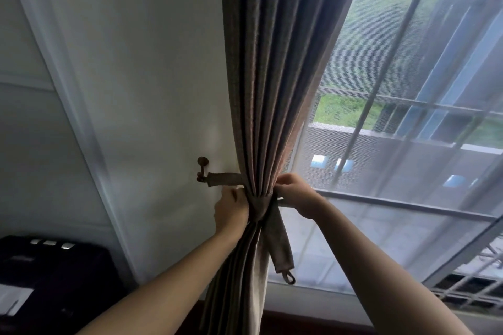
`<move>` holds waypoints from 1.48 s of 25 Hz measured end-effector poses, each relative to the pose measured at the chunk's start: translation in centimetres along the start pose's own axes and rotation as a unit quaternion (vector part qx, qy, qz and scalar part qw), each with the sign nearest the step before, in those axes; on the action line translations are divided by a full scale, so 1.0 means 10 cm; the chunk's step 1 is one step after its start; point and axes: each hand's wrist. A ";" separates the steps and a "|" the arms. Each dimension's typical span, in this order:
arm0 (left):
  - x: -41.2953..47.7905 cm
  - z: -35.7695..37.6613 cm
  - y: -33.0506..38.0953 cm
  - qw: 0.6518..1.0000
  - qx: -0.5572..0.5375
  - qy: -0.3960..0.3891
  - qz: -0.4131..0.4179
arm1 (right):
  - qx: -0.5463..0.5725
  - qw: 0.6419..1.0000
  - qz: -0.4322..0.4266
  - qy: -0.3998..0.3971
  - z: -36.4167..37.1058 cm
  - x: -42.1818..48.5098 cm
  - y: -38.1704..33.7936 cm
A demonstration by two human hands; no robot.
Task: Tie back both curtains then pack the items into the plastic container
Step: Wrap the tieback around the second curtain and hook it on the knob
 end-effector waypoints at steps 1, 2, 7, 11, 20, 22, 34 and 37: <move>-0.09 0.02 -0.02 1.000 -0.014 0.024 0.013 | 0.030 0.999 0.002 -0.020 -0.01 -0.01 -0.01; -0.16 0.05 -0.06 0.998 -0.019 0.046 0.034 | 0.054 0.998 0.008 -0.038 -0.02 -0.02 -0.03; -0.31 0.13 -0.24 0.984 0.021 0.016 0.174 | 0.072 0.996 0.038 -0.023 -0.06 -0.08 -0.10; -0.29 0.18 -0.20 0.954 0.200 -0.037 0.220 | 0.095 0.993 0.057 0.052 -0.01 -0.01 -0.18; -0.23 0.09 0.00 0.937 0.293 -0.046 0.184 | 0.088 0.994 0.056 0.023 0.10 -0.06 -0.30; -0.21 0.04 0.03 0.937 0.293 -0.051 0.186 | 0.018 0.999 0.045 0.004 0.10 -0.04 -0.25; -0.29 -0.24 0.15 0.763 0.553 -0.003 0.335 | -0.329 0.920 -0.002 0.211 0.20 -0.03 -0.23; -0.26 -0.29 0.15 0.704 0.569 0.063 0.420 | -0.328 0.920 -0.006 0.214 0.24 -0.05 -0.20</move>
Point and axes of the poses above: each hand's wrist, its own x-axis towards the middle knuckle, its own z-axis out of the palm, y = z × x, and after that the axes turned 11 degrees about -y, right-handed
